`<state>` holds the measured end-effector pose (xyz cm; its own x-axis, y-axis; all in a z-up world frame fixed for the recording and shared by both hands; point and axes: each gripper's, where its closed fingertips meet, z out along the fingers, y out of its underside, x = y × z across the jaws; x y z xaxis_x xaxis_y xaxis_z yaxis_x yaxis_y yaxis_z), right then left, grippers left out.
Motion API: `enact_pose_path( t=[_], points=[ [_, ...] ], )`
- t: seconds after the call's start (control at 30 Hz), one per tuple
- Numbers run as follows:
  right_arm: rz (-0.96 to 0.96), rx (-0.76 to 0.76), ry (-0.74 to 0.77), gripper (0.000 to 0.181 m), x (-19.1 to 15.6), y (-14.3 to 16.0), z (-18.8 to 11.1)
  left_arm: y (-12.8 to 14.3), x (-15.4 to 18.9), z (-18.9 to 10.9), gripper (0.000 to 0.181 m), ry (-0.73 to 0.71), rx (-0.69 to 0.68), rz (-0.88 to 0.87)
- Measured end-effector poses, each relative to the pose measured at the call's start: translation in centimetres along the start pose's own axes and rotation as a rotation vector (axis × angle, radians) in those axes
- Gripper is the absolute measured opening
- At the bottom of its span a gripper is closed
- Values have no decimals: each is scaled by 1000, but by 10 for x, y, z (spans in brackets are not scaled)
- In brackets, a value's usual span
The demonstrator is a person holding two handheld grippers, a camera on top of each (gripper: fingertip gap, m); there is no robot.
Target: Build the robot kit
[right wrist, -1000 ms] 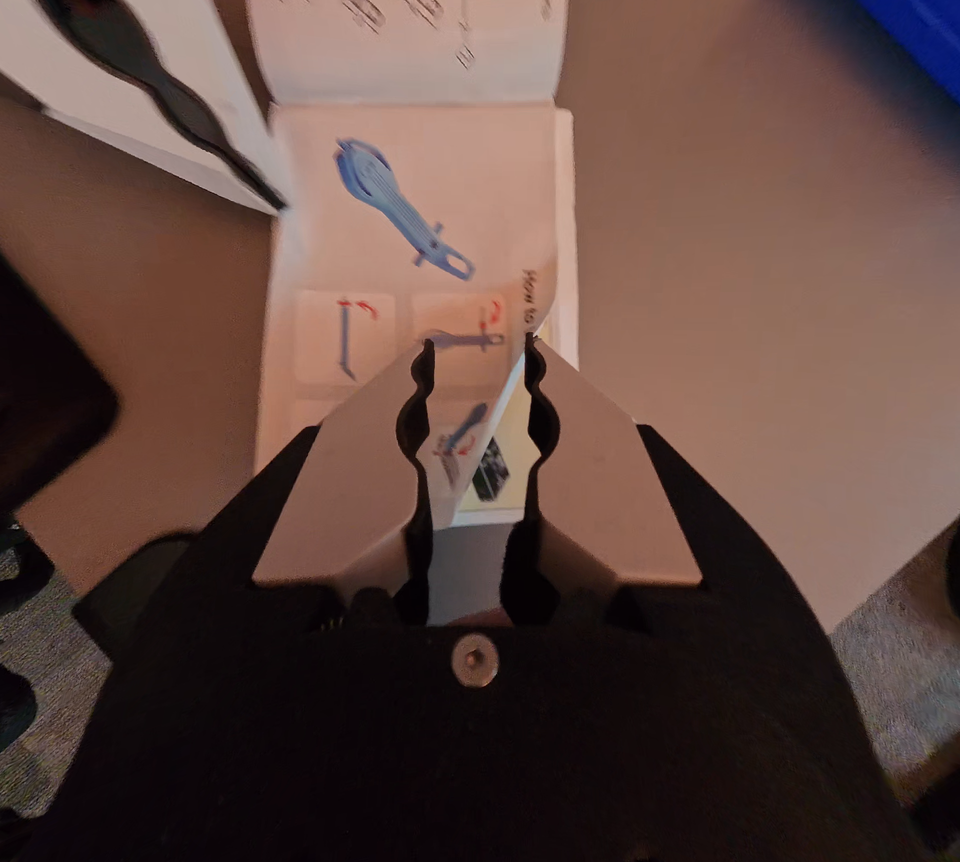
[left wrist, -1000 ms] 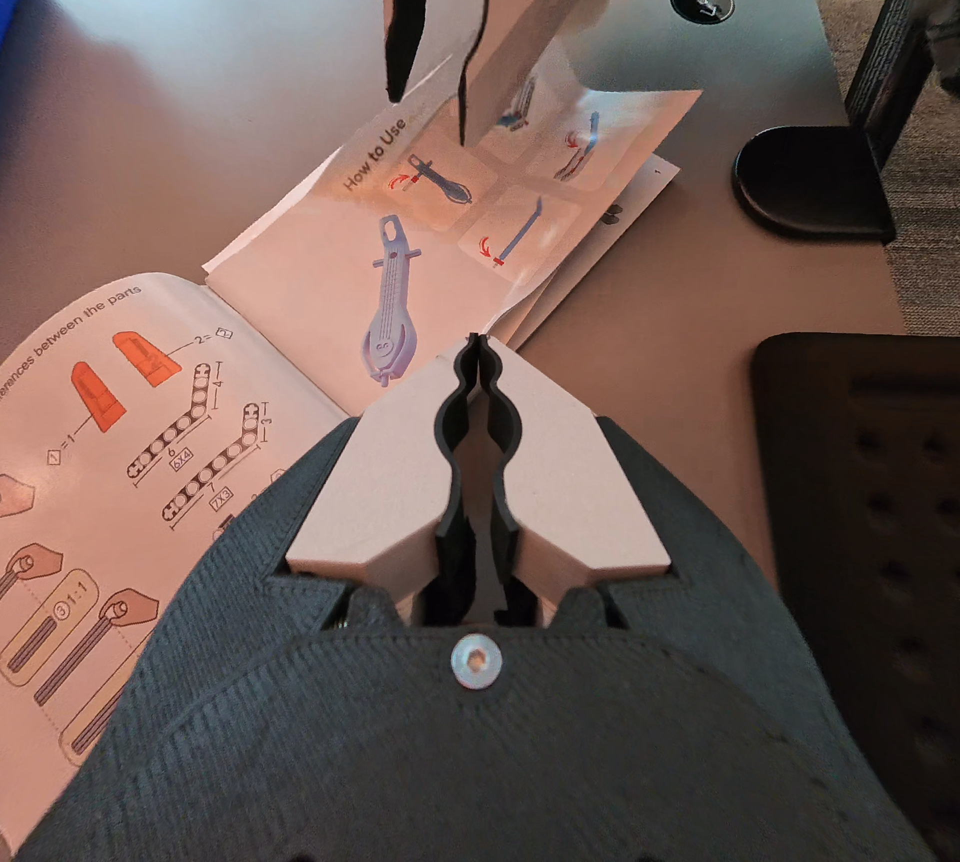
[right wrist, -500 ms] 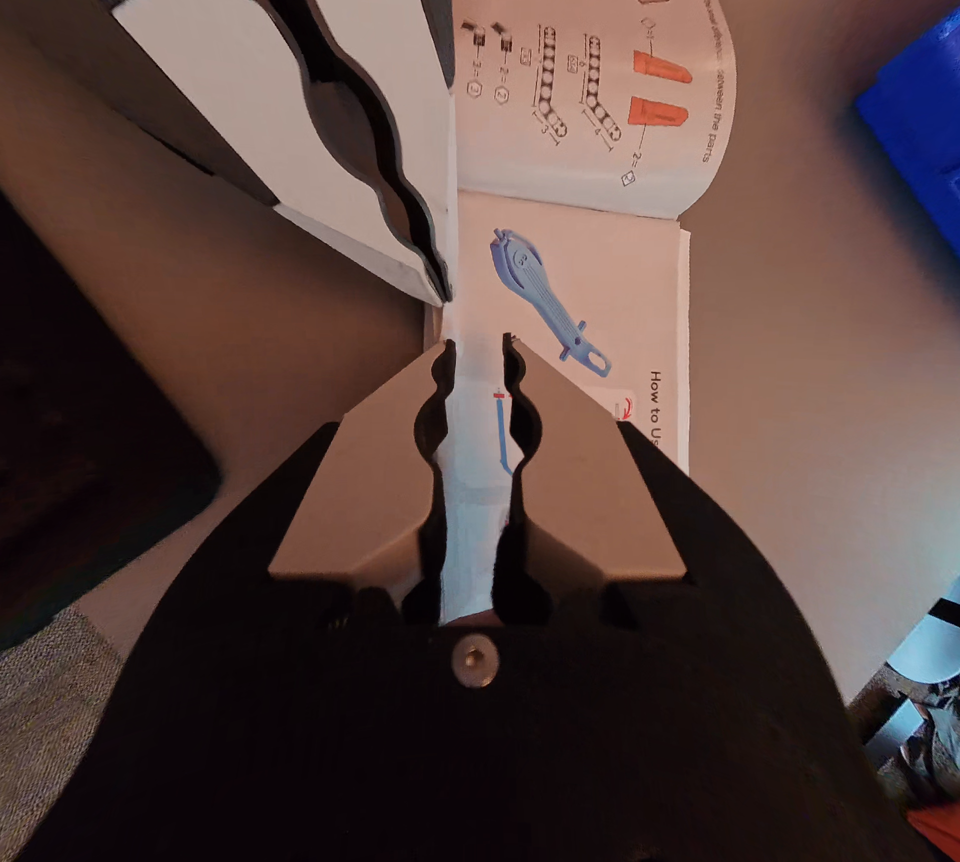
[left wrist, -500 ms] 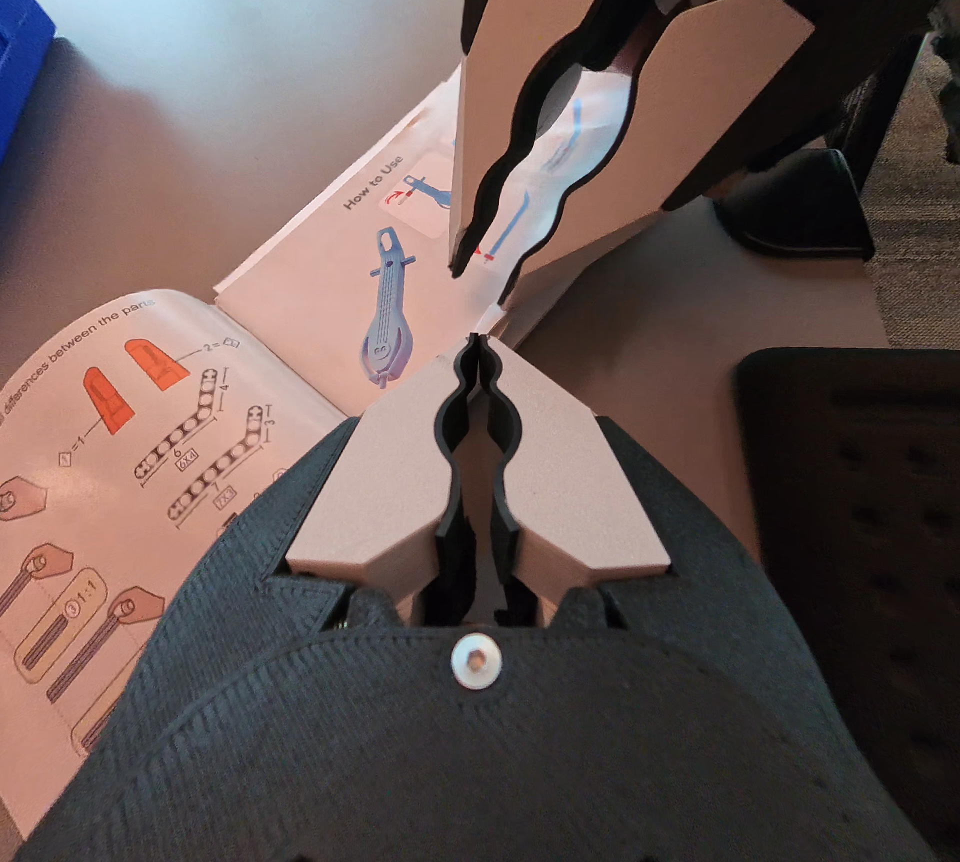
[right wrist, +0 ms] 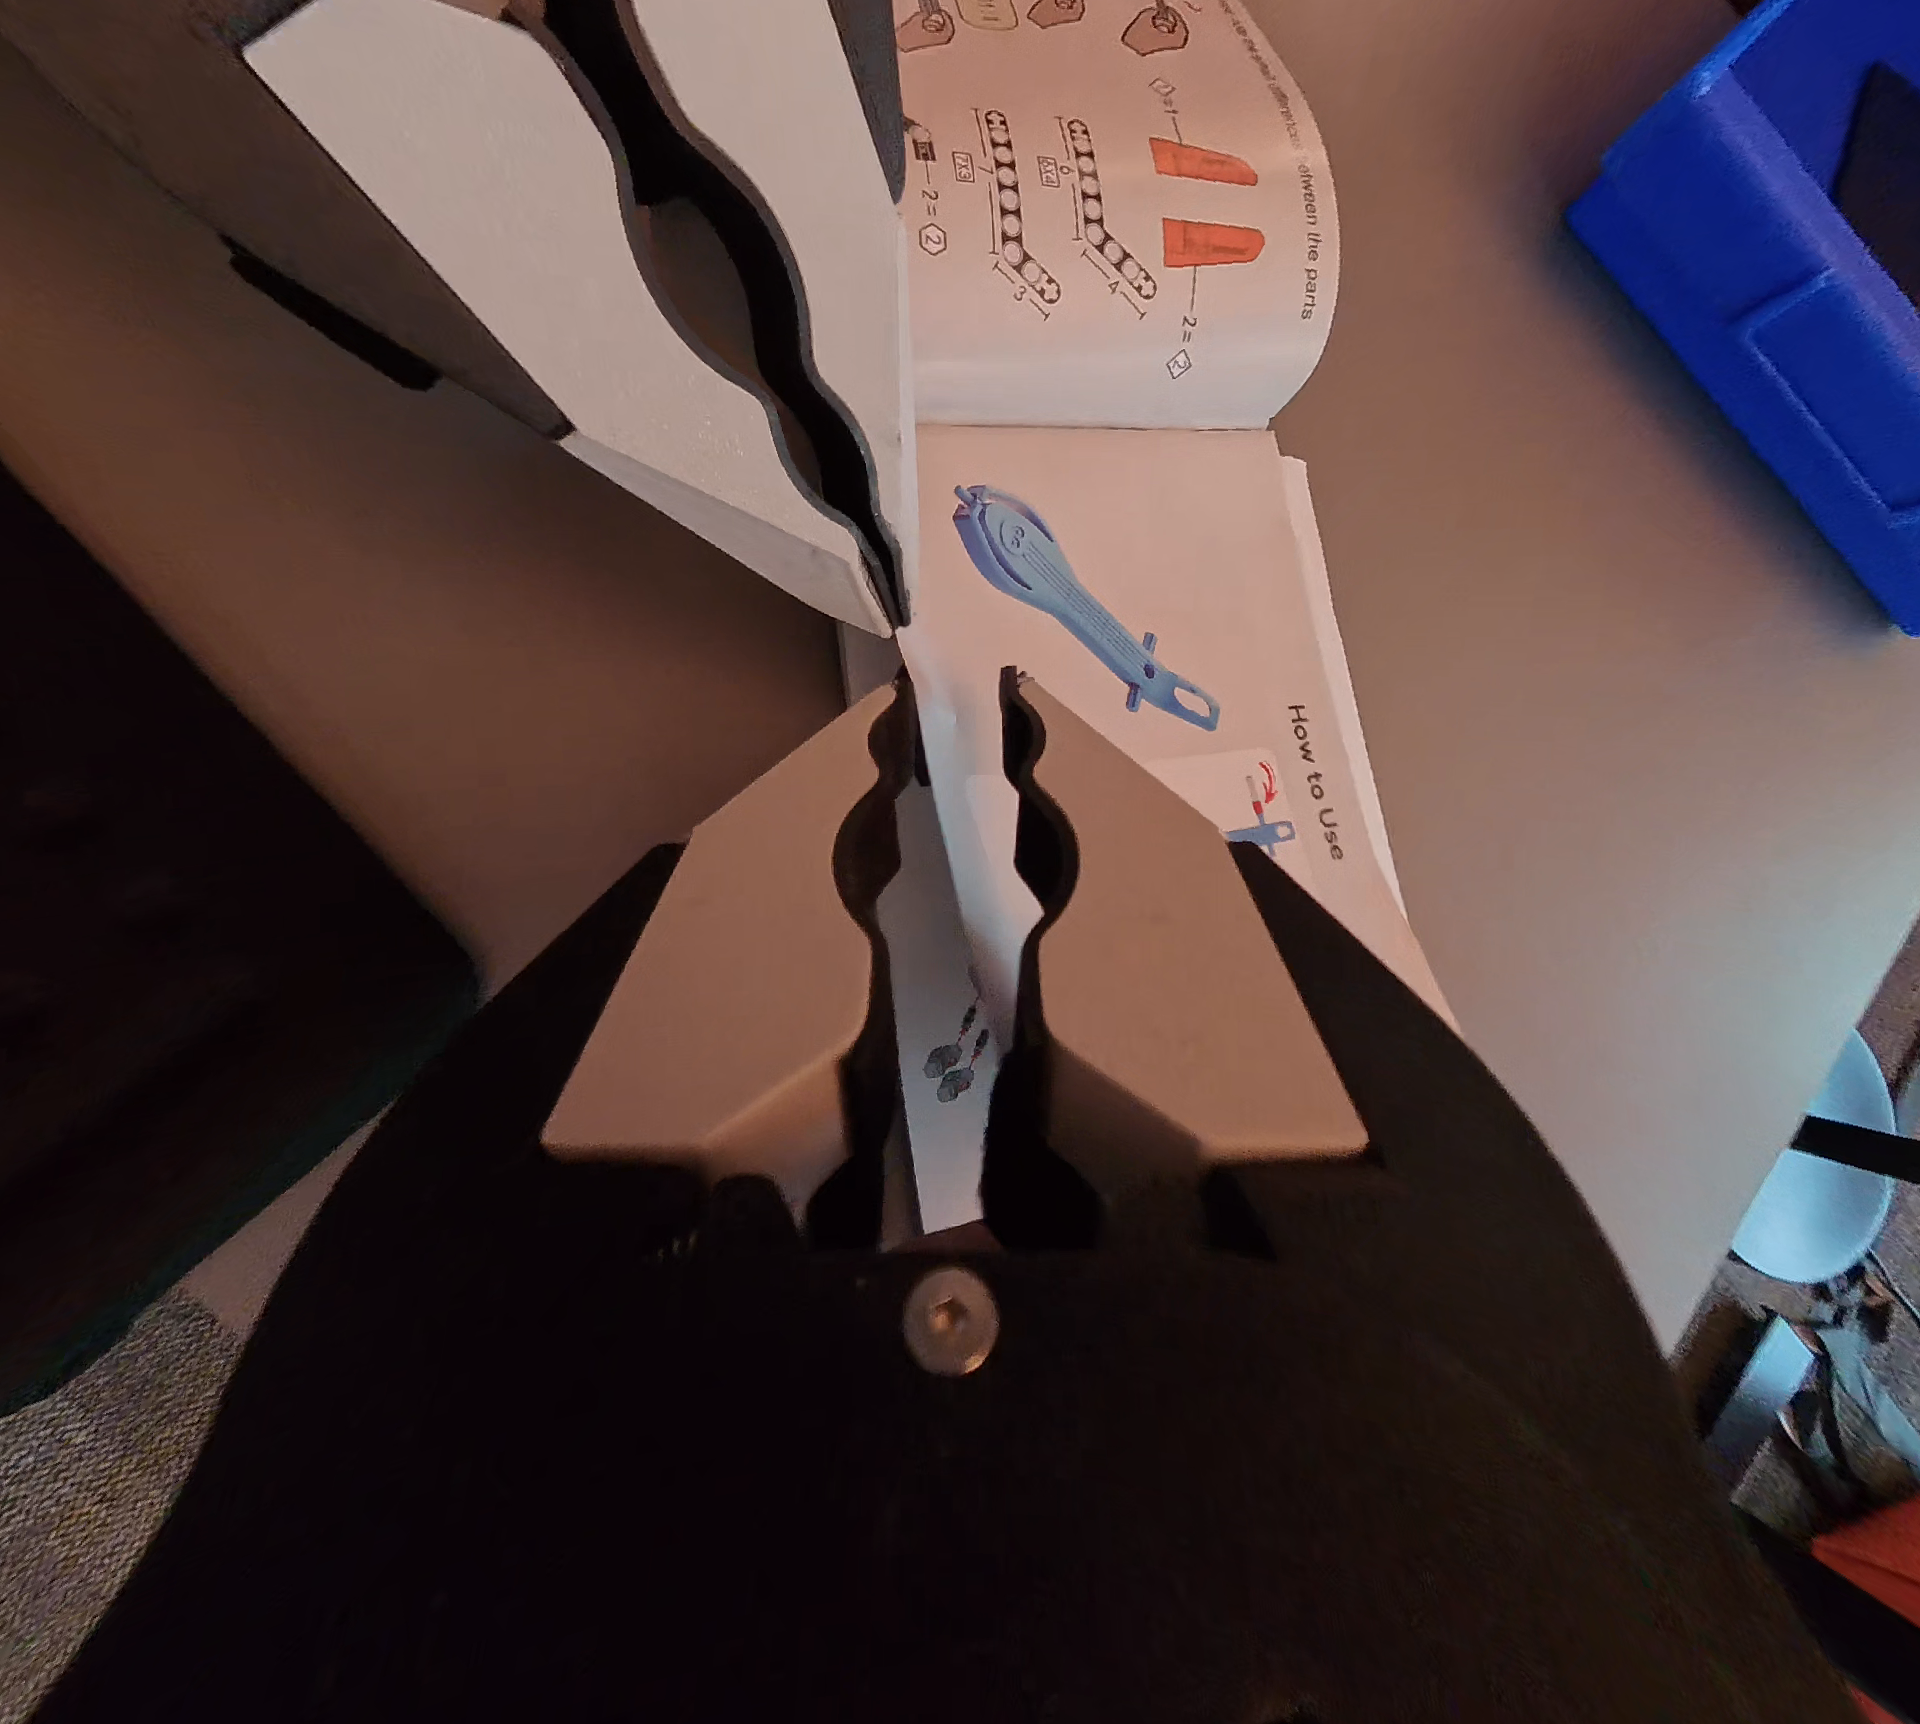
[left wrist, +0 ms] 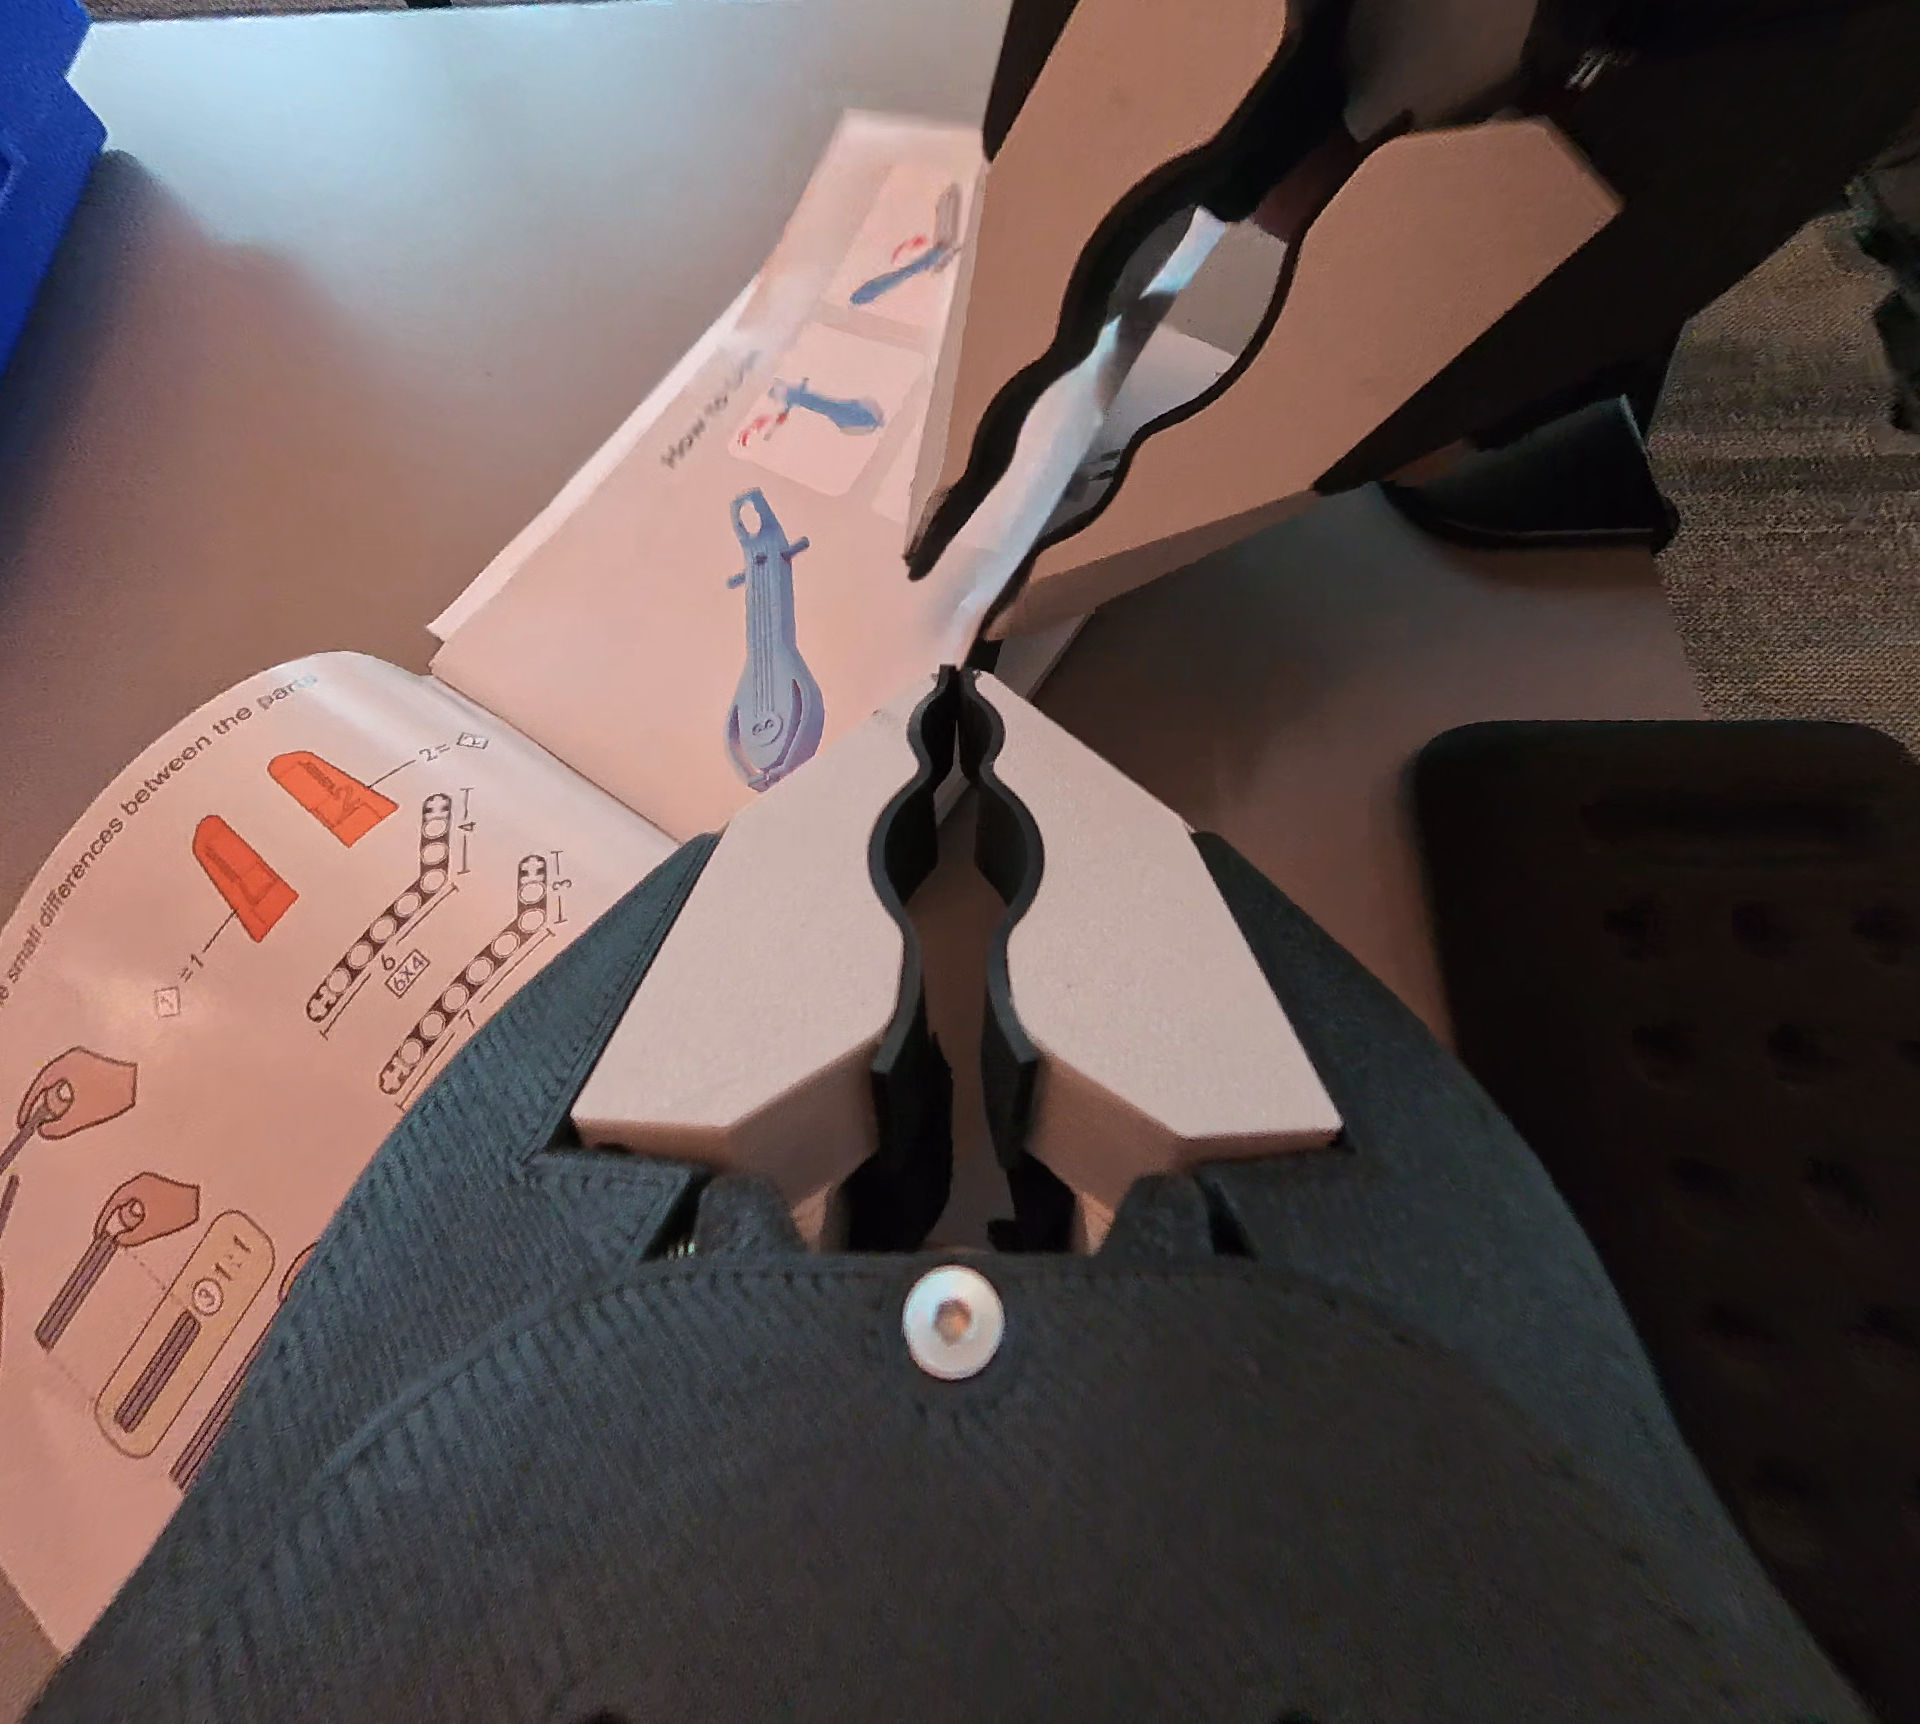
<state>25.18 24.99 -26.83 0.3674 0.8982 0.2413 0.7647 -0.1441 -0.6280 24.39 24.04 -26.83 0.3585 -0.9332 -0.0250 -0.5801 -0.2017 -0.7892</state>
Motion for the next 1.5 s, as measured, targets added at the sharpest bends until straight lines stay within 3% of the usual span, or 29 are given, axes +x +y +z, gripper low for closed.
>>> enact_pose_path(
  t=[0.13, 0.4, 0.5, 0.63, 0.73, 0.87, 0.97, 1.1, 1.27, 1.4, 1.5],
  points=[
    [-65, -22, 74, 0, 0, 5, 2, -3, 3, -1, 0, 11, 10, -1],
    [-145, 42, 173, 0, 1, -1, -8, -12, -1, -3, 0, -75, 51, 127],
    [-197, 57, 200, 0, -5, -4, -12, -9, 10, 0, 14, -64, 12, 225],
    [-241, 71, 237, 0, -16, -6, -11, -2, 13, 5, 4, -98, -33, 294],
    [-179, 123, 287, 0, -18, -8, -15, 0, 13, 2, 0, -74, -33, 247],
    [17, 256, 387, 34, -7, -8, -54, 9, 13, -7, 0, -60, -55, 247],
    [150, 263, 405, 52, -4, 18, -76, 15, 19, -16, 0, 8, -74, 219],
    [191, 259, 379, 42, -10, 43, -74, 25, 30, -26, 0, 99, -138, 242],
    [190, 272, 409, 16, -8, 42, -62, 31, 41, -29, 0, 145, -182, 260],
    [176, 311, 424, 2, -11, 36, -63, 1, 51, -22, 23, 160, -69, 221],
    [153, 339, 437, 0, -15, 32, -65, -30, 56, -19, 25, 182, 54, 151]
  ],
)
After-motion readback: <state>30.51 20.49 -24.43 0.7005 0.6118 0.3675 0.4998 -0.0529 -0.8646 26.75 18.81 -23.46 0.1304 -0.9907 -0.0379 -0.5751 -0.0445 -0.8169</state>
